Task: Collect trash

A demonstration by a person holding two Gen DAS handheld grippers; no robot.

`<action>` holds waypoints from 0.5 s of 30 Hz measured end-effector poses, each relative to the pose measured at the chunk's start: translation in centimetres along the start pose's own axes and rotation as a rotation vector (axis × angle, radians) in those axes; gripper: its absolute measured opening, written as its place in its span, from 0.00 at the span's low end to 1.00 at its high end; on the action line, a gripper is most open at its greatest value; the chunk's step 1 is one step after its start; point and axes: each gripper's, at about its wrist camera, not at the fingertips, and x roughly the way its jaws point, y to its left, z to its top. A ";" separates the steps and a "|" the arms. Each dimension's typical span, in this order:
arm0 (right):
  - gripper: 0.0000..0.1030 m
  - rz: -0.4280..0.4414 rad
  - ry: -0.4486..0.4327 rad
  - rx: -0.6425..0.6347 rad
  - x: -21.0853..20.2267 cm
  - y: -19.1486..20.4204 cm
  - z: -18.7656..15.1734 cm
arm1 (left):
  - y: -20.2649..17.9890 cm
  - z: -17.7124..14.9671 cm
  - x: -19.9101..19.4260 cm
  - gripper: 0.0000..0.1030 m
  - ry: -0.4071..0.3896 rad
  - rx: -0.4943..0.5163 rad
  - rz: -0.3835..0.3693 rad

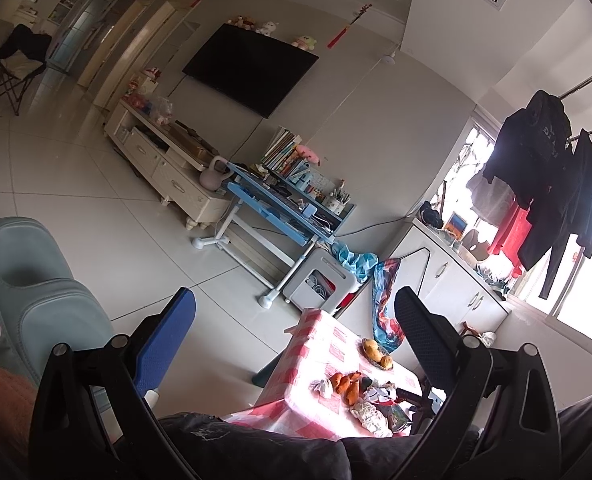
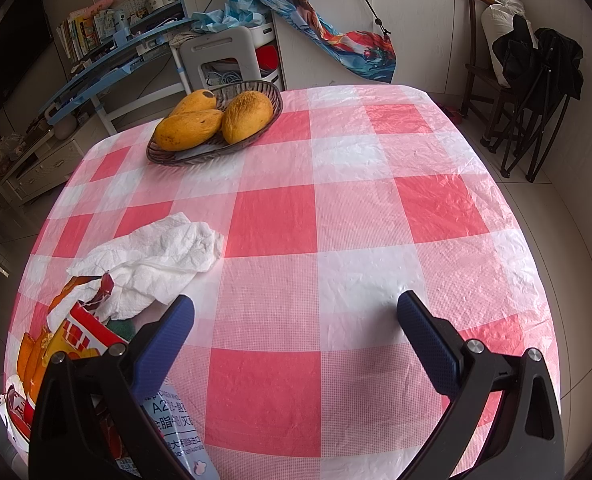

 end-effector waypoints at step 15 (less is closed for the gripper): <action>0.94 0.000 0.000 0.000 0.1 0.1 0.1 | 0.2 -0.5 0.3 0.93 0.010 -0.006 0.002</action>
